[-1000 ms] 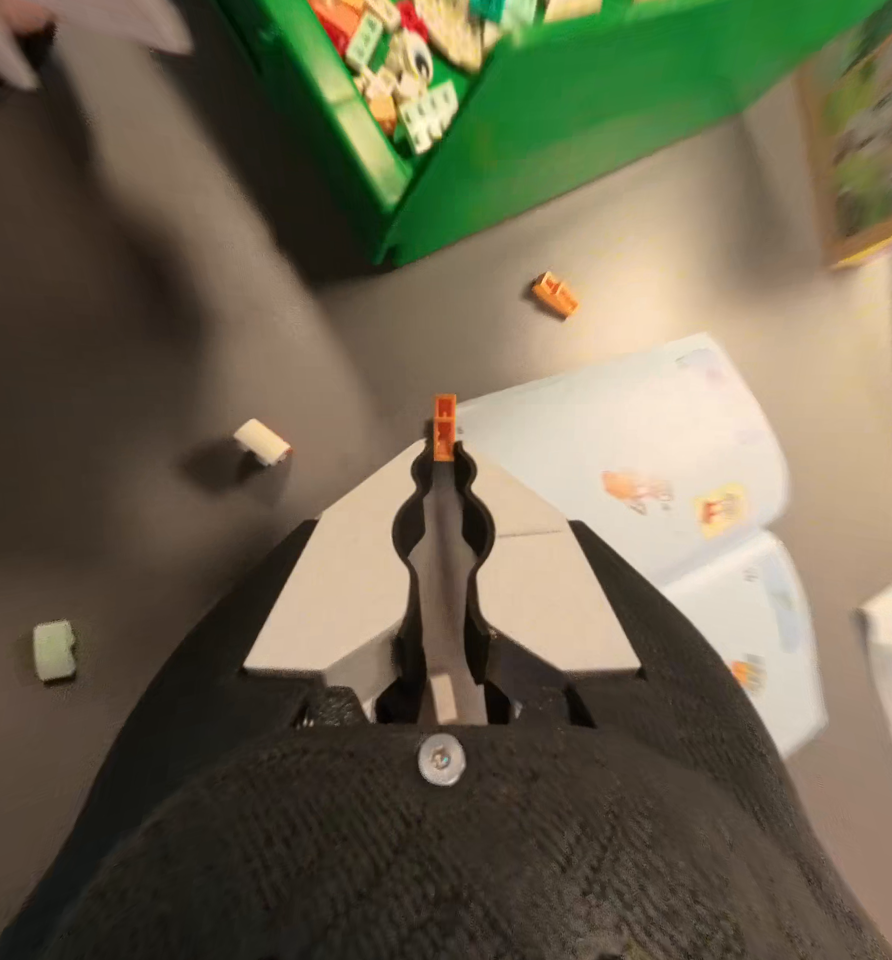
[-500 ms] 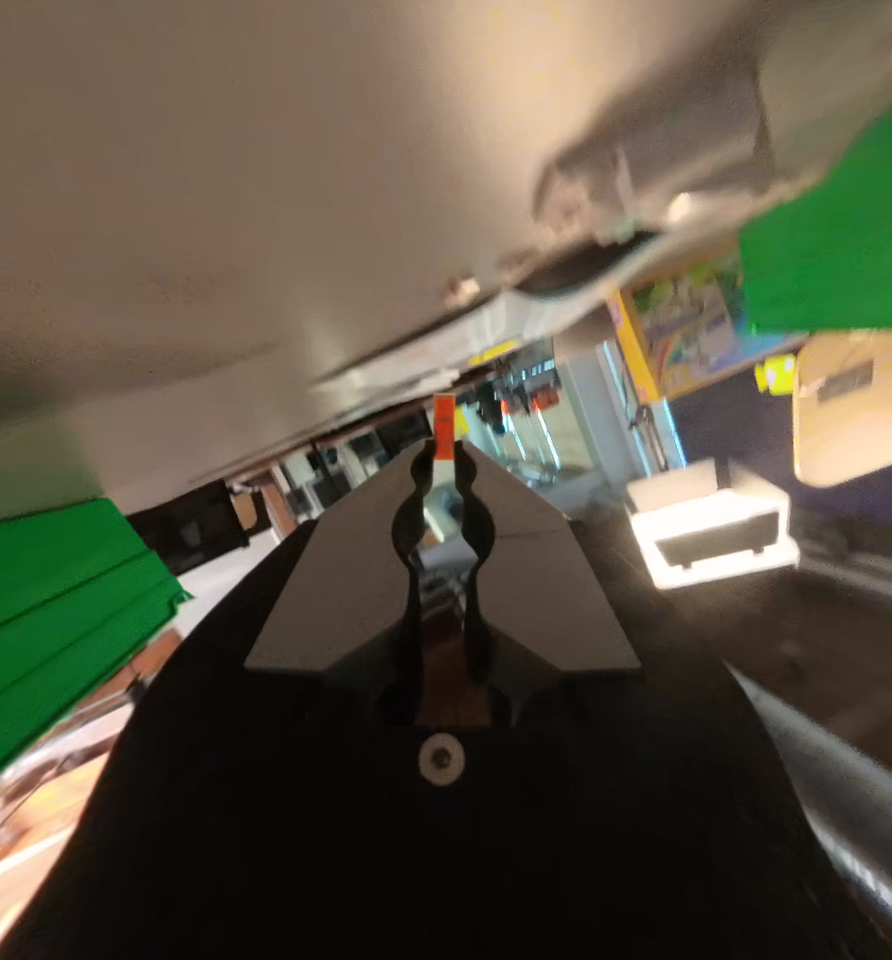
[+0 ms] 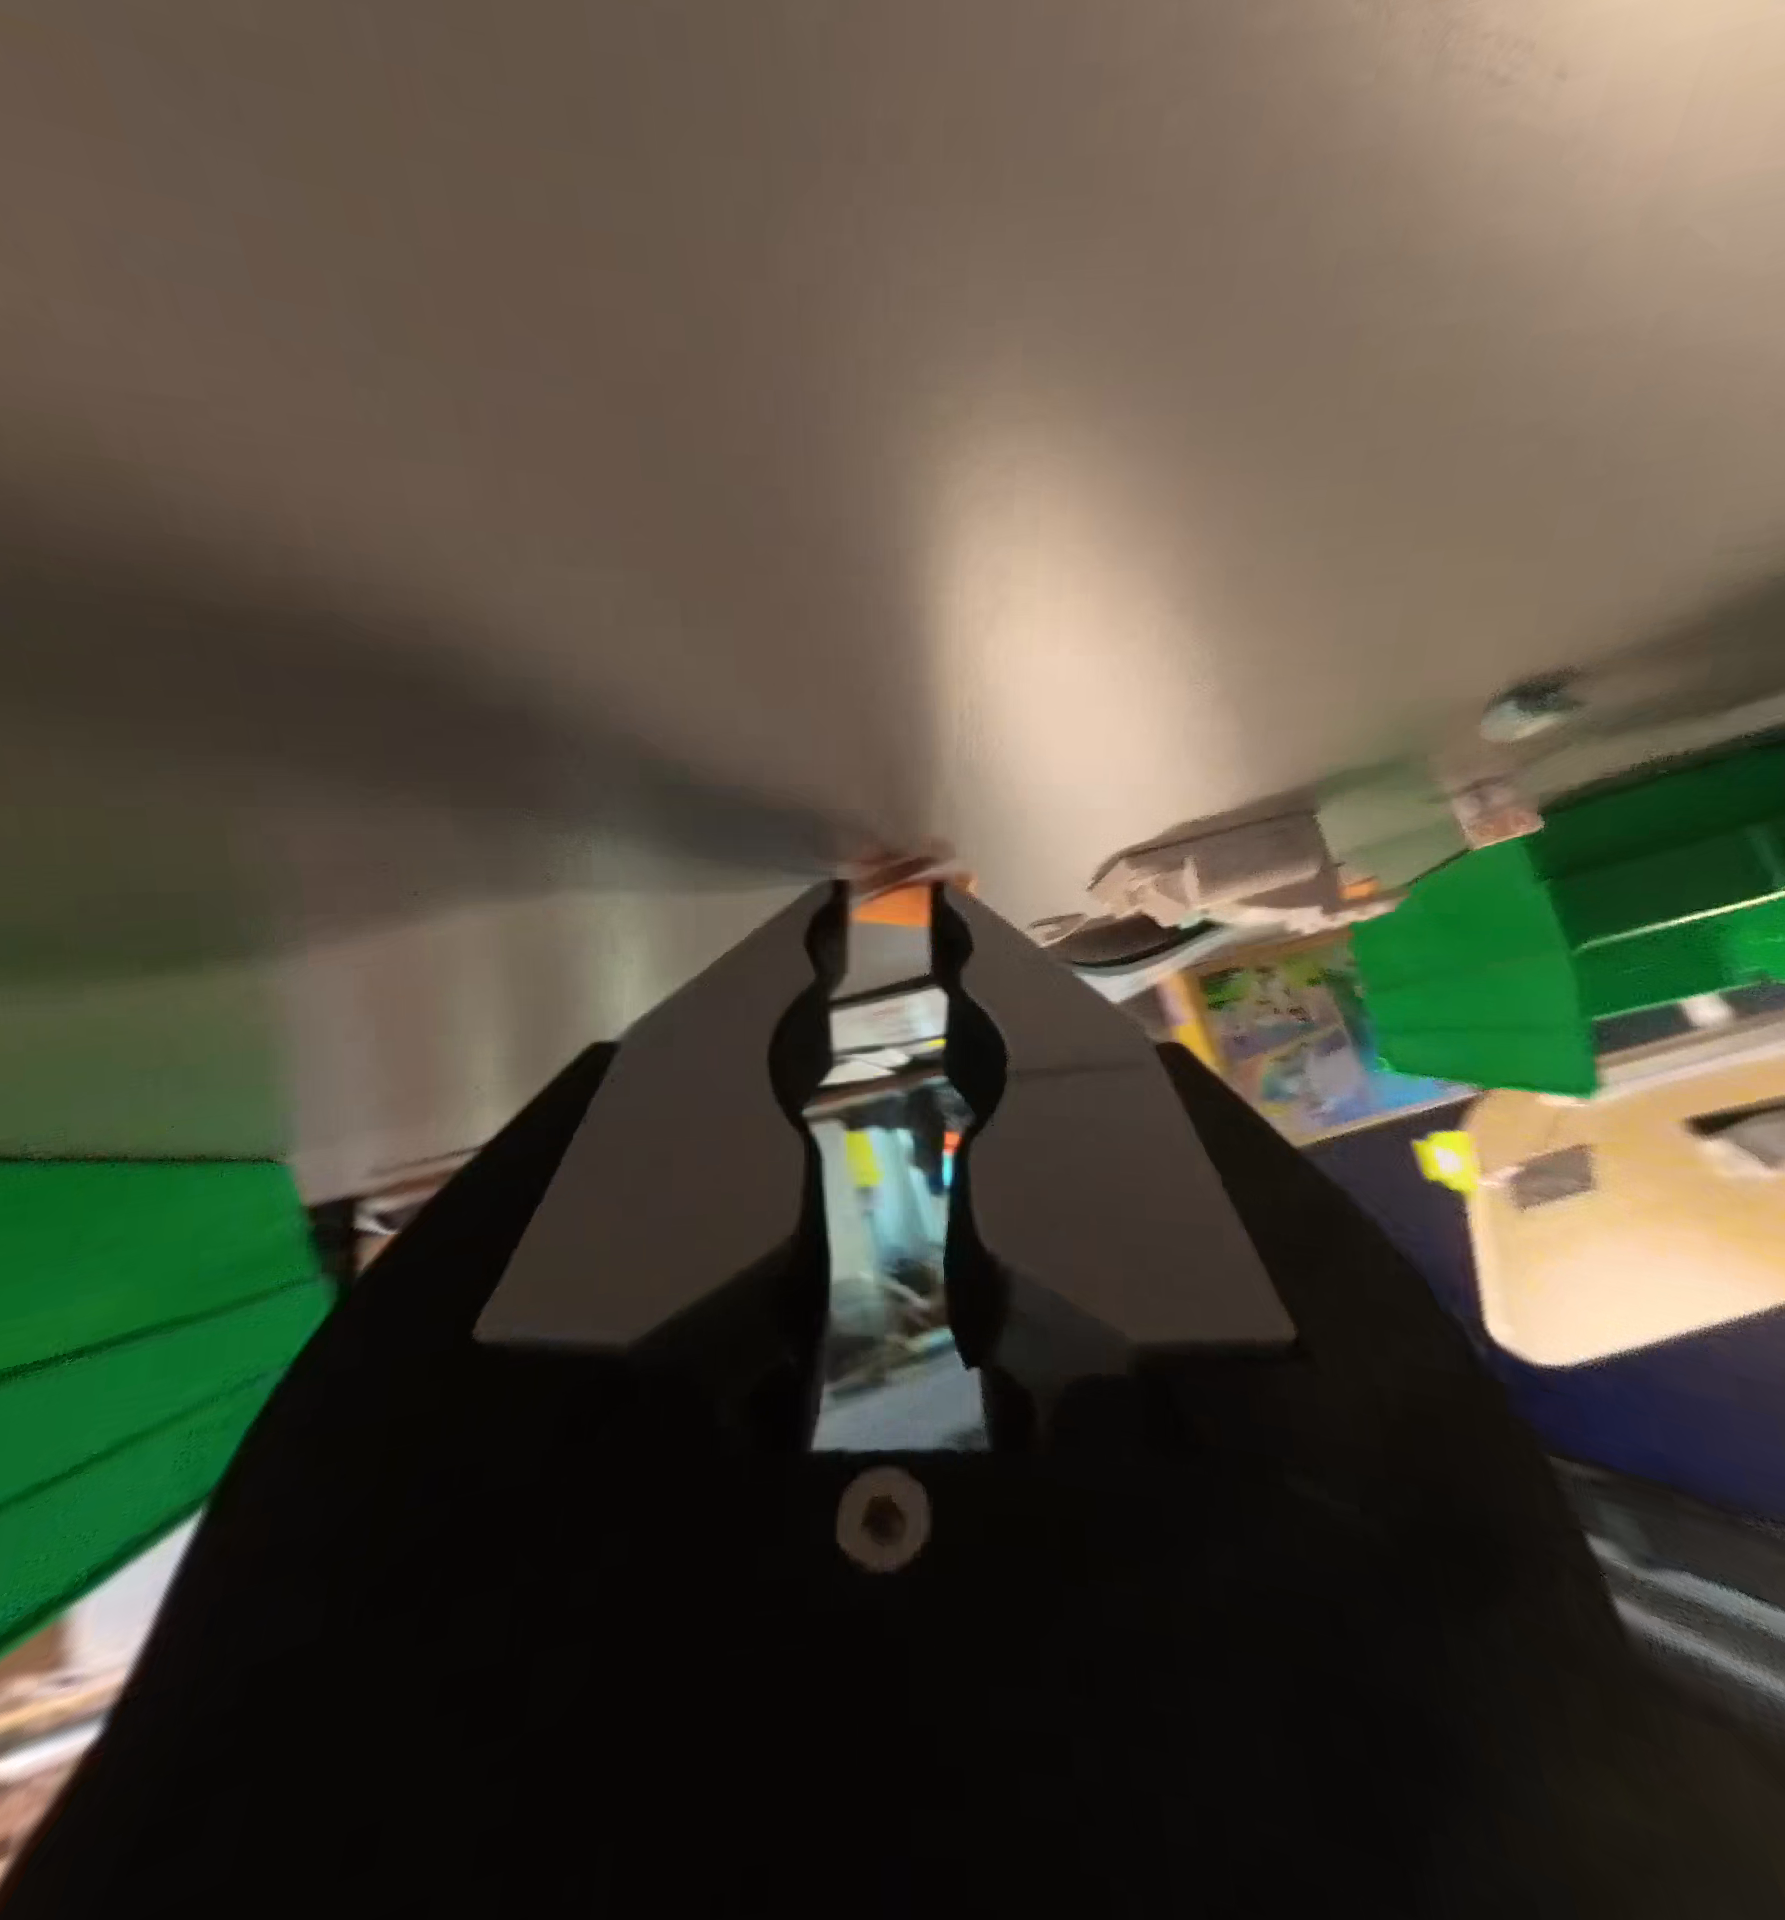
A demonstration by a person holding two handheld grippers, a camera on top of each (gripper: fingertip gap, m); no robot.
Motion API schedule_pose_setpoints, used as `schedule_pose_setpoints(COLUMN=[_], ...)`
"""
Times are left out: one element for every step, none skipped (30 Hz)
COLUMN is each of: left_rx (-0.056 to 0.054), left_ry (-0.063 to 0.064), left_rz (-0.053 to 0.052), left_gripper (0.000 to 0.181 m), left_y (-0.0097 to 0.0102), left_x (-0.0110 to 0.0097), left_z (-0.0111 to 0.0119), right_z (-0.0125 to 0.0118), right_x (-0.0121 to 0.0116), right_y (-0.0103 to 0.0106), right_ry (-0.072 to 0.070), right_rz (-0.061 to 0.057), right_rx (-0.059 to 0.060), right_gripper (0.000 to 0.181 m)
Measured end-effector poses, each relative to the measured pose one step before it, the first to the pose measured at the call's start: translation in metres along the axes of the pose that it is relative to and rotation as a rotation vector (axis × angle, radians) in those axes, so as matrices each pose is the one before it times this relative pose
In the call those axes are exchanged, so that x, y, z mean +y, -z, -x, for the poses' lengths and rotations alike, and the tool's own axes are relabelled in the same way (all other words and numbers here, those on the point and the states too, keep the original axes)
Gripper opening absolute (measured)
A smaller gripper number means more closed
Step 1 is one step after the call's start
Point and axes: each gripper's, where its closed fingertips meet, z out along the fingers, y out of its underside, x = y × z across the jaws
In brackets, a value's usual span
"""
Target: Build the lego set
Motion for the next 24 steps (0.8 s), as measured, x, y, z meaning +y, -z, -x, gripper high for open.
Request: schedule_pose_setpoints(left_rx=[0.0013,0.0018,0.0023,0.0035,0.0048,0.0044,0.0047,0.0054,0.0053,0.0051,0.0044,0.0032,0.0014,-0.0005,-0.0016,-0.0011,-0.0007,0.0002,0.0015,0.0025,0.0032,0.0023,0.0008,-0.0005], left_ry=[0.0017,0.0024,0.0028,0.0037,0.0036,0.0026,0.0018,0.0011,0.0003,-0.0001,-0.0009,-0.0019,-0.0027,-0.0032,-0.0021,0.0,0.0026,0.0039,0.0042,0.0036,0.0019,-0.0007,-0.0029,-0.0046], left_rz=[-0.0003,-0.0005,-0.0013,-0.0011,-0.0009,-0.0017,-0.0014,0.0,0.002,0.0032,0.0033,0.0027,0.0015,0.0004,-0.0007,-0.002,-0.0023,-0.0016,-0.0005,0.0001,0.0007,0.0016,0.0028,0.0032], left_gripper=[0.033,0.033,0.033,0.033,0.033,0.033,0.033,0.033,0.033,0.033,0.033,0.033,0.033,0.033,0.033,0.033,0.032,0.033,0.033,0.033,0.033,0.033,0.033,0.033], left_y=[0.00014,0.00016,0.00014,0.00016,0.00008,0.00014,0.0,-0.00026,-0.00041,-0.00052,-0.00049,-0.00032,-0.00013,0.00009,0.00028,0.00048,0.00044,0.00038,0.00011,-0.00006,-0.00022,-0.00032,-0.00035,-0.00023], left_x=[-0.00013,-0.00006,-0.00017,-0.00024,-0.00021,-0.00034,-0.0003,-0.00001,0.00037,0.00044,0.00055,0.00046,0.00018,0.00003,-0.0001,-0.00027,-0.00029,-0.00009,0.00006,0.00003,0.00011,0.00031,0.00037,0.0005], left_z=[-0.00014,-0.00017,-0.00018,-0.0004,-0.00055,-0.00068,-0.00082,-0.00094,-0.00108,-0.00094,-0.00102,-0.00075,-0.00055,-0.00005,0.00012,0.00033,0.00031,0.00035,0.00008,-0.00026,-0.00046,-0.00052,-0.00042,-0.0004], right_z=[0.00224,0.00168,0.00087,-0.00035,-0.00133,-0.0013,-0.00093,0.00089,0.00225,0.00161,0.00129,0.00103,0.00033,0.0021,0.00344,0.00237,0.00189,0.00119,-0.00098,-0.00175,-0.00201,-0.00173,-0.00225,-0.00276], right_x=[0.00094,0.00285,0.00405,0.00417,0.00313,0.001,-0.00104,-0.00304,-0.0045,-0.00433,-0.00178,-0.00042,-0.0002,0.00068,0.00084,0.00022,-0.00024,0.0002,-0.00139,-0.00162,-0.00149,-0.00194,-0.00206,-0.00219], right_y=[0.00351,0.00341,0.00339,0.00343,0.00382,0.00344,0.00256,0.00106,-0.00031,-0.00166,-0.0029,-0.00373,-0.00379,-0.00402,-0.00362,-0.00308,-0.00247,-0.00231,-0.00167,-0.00156,-0.00179,-0.00203,-0.0021,-0.00217], right_ry=[-0.0597,-0.0898,-0.1217,-0.1546,-0.1884,-0.22,-0.2491,-0.2678,-0.2653,-0.2425,-0.21,-0.1763,-0.1461,-0.1123,-0.0796,-0.0523,-0.0301,-0.0173,-0.0109,-0.0083,-0.0107,-0.0092,-0.0075,-0.0088], right_rz=[-0.0094,-0.0009,0.0042,0.0011,-0.0082,-0.0215,-0.0333,-0.0421,-0.0451,-0.0422,-0.0263,-0.0175,-0.0194,-0.0149,-0.0123,-0.019,-0.0229,-0.02,-0.0263,-0.0219,-0.0165,-0.0164,-0.0167,-0.0175], right_rx=[-0.0282,-0.0261,-0.0219,-0.0173,-0.0173,-0.0247,-0.0327,-0.0489,-0.0581,-0.0462,-0.0344,-0.0214,-0.0055,-0.0075,-0.0089,0.0063,0.0143,0.0197,0.034,0.0364,0.0333,0.028,0.0292,0.0298], right_gripper=[0.019,0.023,0.027,0.029,0.028,0.028,0.023,0.019,0.019,0.02,0.02,0.023,0.023,0.027,0.03,0.031,0.032,0.033,0.033,0.032,0.031,0.029,0.026,0.025])
